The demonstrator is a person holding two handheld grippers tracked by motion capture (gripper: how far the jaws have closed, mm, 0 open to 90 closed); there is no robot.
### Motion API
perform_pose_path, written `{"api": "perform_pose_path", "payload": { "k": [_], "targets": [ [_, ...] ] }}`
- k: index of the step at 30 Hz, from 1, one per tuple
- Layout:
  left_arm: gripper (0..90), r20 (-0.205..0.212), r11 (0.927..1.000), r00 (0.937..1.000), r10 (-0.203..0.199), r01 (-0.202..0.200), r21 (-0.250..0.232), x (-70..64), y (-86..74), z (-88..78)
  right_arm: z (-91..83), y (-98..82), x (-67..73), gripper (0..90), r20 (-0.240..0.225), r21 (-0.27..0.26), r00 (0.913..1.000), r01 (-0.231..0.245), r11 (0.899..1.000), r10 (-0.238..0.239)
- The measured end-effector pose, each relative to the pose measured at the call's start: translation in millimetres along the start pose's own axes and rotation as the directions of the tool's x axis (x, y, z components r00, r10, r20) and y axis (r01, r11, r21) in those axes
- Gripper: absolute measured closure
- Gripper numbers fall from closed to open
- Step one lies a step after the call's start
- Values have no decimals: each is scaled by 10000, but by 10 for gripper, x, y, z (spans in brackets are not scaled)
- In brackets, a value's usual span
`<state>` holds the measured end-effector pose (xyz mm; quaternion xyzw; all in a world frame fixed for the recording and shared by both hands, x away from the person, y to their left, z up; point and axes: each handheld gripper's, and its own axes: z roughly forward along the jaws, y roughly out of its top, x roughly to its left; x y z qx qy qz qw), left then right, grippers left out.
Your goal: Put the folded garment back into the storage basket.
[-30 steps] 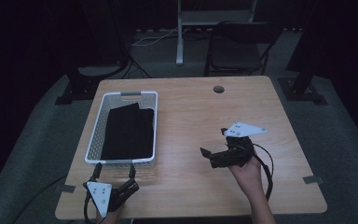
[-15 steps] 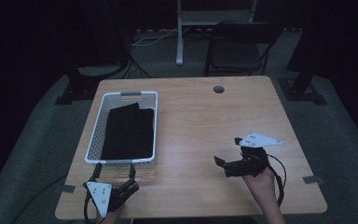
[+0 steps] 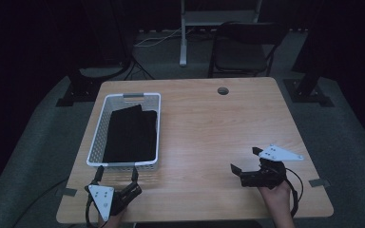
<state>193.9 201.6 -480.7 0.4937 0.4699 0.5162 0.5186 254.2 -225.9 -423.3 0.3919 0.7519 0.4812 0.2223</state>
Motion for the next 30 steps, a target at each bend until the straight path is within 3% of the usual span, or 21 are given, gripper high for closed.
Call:
{"api": "perform_pose_path", "payload": {
  "k": [9,15,23,25,30],
  "targets": [
    [13,2,10000,10000,0,0,4,0,0,0,-24,-211,-89,10,-37,465,9990,-437,9980,439],
    [13,-8,10000,10000,5,-5,15,0,0,1,-55,-334,-159,10,212,541,9978,-641,9965,630],
    [14,-13,10000,10000,9,-9,15,0,0,0,-40,-519,-230,10,589,232,9960,-691,9973,676],
    [14,-13,10000,10000,11,-11,23,0,0,1,-14,-516,-200,10,888,187,9956,-322,9993,305],
    [13,-15,10000,10000,-2,2,-6,-1,-1,-3,40,-510,-161,10,1241,593,9923,-83,9982,8]
  ]
}}
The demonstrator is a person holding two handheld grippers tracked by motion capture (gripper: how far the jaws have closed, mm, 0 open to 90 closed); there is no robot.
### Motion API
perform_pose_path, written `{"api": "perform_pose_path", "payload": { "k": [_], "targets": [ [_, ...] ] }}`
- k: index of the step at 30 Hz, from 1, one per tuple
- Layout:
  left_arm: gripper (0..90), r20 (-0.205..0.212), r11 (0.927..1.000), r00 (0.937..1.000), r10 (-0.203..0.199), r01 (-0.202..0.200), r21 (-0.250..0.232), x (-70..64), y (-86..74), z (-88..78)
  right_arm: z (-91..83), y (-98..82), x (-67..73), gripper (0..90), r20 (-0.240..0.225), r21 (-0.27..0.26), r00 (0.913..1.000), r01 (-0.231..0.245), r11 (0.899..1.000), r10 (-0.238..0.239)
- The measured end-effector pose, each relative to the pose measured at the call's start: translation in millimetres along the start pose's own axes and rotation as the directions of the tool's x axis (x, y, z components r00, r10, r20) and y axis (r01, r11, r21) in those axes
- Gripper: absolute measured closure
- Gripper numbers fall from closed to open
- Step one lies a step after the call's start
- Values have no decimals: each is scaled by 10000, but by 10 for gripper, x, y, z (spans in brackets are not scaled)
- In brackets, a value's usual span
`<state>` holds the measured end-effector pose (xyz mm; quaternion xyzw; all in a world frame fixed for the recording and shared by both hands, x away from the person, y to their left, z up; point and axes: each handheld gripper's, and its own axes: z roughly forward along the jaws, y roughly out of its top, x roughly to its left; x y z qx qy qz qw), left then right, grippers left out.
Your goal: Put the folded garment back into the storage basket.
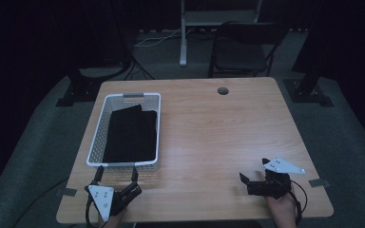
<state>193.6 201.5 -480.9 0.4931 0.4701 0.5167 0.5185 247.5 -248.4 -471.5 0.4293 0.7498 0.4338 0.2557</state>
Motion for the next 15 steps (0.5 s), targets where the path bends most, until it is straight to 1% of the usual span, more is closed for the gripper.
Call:
{"api": "perform_pose_path", "payload": {
  "k": [2,4,6,10,12,15],
  "targets": [
    [13,0,10000,10000,1,-1,1,0,0,0,-7,-3,-3,10,-50,-89,10000,-48,9999,48],
    [13,0,10000,10000,2,-2,-4,0,0,0,-11,-5,-11,10,19,-129,9999,-167,9998,167],
    [13,-1,10000,10000,4,-4,-1,0,0,0,-10,-5,-10,10,97,-132,9998,-186,9997,187],
    [13,1,10000,10000,1,-1,-1,0,0,0,13,6,6,10,357,135,9993,-145,9998,140],
    [13,-1,10000,10000,1,-1,-7,0,0,0,22,9,9,10,381,178,9992,-85,9998,78],
    [14,4,10000,10000,6,-6,13,0,0,2,25,11,0,10,367,229,9992,-180,9996,172]
  ]
}}
